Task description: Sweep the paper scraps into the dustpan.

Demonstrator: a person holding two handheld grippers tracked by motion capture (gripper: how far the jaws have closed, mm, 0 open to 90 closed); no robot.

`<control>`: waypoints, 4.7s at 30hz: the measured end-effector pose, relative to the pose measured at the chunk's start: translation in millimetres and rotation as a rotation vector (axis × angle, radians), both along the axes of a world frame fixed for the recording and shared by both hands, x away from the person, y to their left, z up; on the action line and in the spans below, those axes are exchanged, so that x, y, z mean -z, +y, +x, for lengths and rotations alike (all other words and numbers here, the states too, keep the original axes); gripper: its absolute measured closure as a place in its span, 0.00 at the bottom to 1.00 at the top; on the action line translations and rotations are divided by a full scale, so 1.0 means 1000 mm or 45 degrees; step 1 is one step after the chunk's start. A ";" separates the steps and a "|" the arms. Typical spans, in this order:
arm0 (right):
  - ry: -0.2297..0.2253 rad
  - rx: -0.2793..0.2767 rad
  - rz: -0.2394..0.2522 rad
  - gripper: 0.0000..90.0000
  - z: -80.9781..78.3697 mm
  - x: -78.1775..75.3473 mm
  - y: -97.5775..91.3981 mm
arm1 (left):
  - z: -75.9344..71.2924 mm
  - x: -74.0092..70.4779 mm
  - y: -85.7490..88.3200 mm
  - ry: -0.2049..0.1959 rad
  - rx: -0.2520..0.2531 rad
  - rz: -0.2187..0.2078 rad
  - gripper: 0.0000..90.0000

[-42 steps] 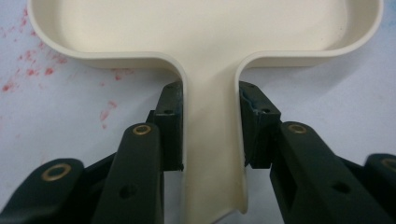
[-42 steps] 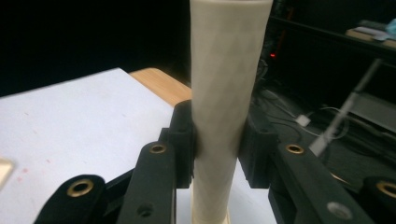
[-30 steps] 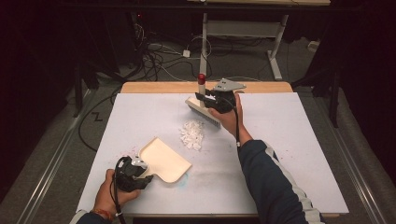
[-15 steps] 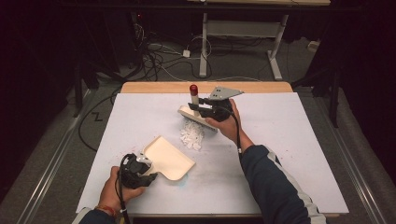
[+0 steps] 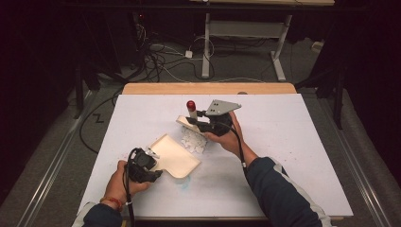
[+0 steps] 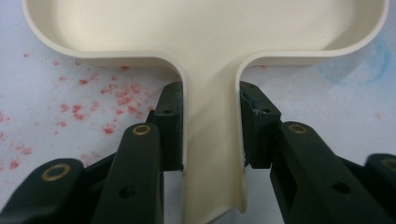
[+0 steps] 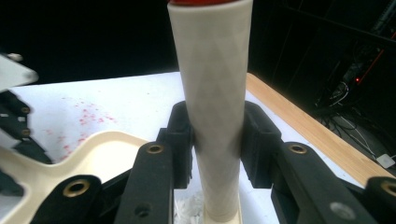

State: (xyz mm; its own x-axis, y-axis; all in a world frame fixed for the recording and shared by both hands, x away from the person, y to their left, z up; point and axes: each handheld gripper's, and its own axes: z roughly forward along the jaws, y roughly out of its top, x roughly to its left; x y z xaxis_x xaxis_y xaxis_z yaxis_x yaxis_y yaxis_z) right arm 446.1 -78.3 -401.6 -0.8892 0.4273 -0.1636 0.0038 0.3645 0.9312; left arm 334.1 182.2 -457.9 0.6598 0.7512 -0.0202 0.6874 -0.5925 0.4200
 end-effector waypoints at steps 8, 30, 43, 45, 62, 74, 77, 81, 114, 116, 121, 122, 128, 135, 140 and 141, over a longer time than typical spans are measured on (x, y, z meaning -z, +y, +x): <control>-0.028 -0.021 -0.005 0.77 -0.025 0.002 0.013 | 0.007 0.000 -0.001 0.009 0.005 0.018 0.70; -0.099 0.000 0.104 0.79 -0.055 -0.025 0.025 | 0.012 0.000 -0.009 -0.005 0.025 0.026 0.70; -0.128 0.151 0.122 0.79 -0.060 -0.041 -0.015 | 0.005 0.000 -0.005 -0.011 0.029 0.037 0.70; -0.112 0.195 0.081 0.79 -0.056 -0.036 -0.020 | 0.003 0.000 -0.004 -0.008 0.034 0.041 0.70; -0.086 0.090 -0.074 0.79 -0.073 -0.002 0.032 | -0.001 -0.001 0.007 -0.003 0.063 0.067 0.70; -0.092 -0.038 0.023 0.79 -0.089 -0.027 0.032 | -0.002 -0.001 0.008 -0.002 0.060 0.073 0.70; -0.118 -0.025 0.042 0.79 -0.089 -0.037 0.025 | -0.002 -0.001 0.008 -0.002 0.060 0.069 0.70; -0.117 0.008 0.091 0.79 -0.087 -0.043 0.008 | -0.002 0.000 0.010 0.001 0.060 0.060 0.70; -0.098 -0.024 -0.028 0.79 -0.122 -0.040 -0.009 | -0.012 -0.003 0.010 0.010 0.063 0.150 0.70; -0.085 -0.024 -0.018 0.79 -0.122 -0.043 -0.016 | -0.012 -0.003 0.009 0.011 0.062 0.152 0.70; -0.074 0.015 -0.042 0.79 -0.124 -0.046 -0.046 | -0.012 -0.003 0.010 0.014 0.058 0.145 0.70; -0.074 0.015 -0.042 0.79 -0.124 -0.046 -0.046 | -0.012 -0.003 0.010 0.013 0.055 0.143 0.70; -0.049 0.131 -0.027 0.79 -0.119 -0.045 -0.094 | -0.013 -0.004 0.009 0.016 0.064 0.151 0.70; 0.046 0.196 -0.011 0.79 -0.123 -0.040 -0.135 | -0.017 -0.007 0.004 0.034 0.119 0.174 0.70; 0.079 0.160 -0.066 0.79 -0.131 -0.032 -0.130 | -0.021 -0.009 -0.005 0.036 0.168 0.192 0.70; 0.078 0.148 -0.072 0.79 -0.131 -0.030 -0.125 | -0.021 -0.009 -0.006 0.035 0.176 0.195 0.70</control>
